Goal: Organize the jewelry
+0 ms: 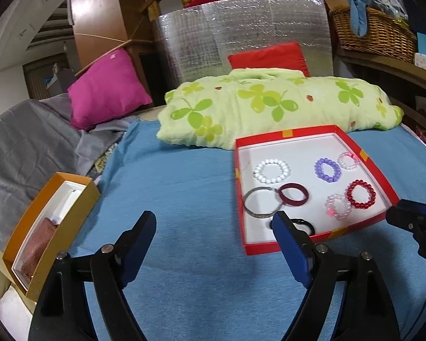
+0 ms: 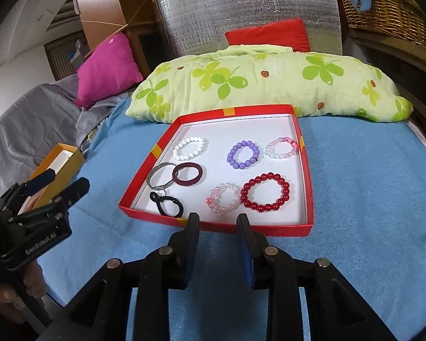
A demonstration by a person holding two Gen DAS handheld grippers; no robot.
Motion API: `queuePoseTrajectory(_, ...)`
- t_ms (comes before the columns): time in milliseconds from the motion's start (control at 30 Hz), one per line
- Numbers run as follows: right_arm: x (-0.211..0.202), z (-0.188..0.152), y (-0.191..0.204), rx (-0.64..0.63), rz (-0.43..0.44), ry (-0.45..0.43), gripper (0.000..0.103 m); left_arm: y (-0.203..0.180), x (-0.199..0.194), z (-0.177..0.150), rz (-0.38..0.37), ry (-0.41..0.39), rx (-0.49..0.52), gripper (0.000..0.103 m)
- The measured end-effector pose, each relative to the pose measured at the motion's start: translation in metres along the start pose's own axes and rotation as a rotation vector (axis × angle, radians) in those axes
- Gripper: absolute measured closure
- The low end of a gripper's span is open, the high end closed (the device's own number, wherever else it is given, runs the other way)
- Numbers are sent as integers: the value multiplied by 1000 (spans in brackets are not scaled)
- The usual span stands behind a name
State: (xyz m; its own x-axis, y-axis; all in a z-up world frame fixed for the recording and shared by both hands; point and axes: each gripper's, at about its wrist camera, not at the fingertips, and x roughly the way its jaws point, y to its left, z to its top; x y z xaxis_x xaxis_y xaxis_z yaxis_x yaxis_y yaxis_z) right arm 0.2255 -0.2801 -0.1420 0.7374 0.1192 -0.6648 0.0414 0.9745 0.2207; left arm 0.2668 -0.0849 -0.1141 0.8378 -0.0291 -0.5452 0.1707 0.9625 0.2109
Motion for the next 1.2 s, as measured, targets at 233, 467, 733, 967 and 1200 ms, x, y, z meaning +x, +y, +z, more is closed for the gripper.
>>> queuePoseTrajectory(233, -6, -8, 16, -28, -11, -21, 74, 11, -8, -3, 47, -30, -1, 12)
queuePoseTrajectory(467, -16, -13, 29, -49, -37, -46, 74, 15, -13, -5, 41, -30, -6, 12)
queuePoseTrajectory(733, -32, -15, 28, -24, -90, -82, 74, 14, -16, -7, 33, -27, -8, 12)
queuePoseTrajectory(967, -38, -16, 24, -9, -116, -96, 74, 14, -17, -7, 21, -19, -10, 12)
queuePoseTrajectory(1200, -39, -15, 21, -9, -143, -102, 74, 12, -19, -8, 16, -24, 0, 12)
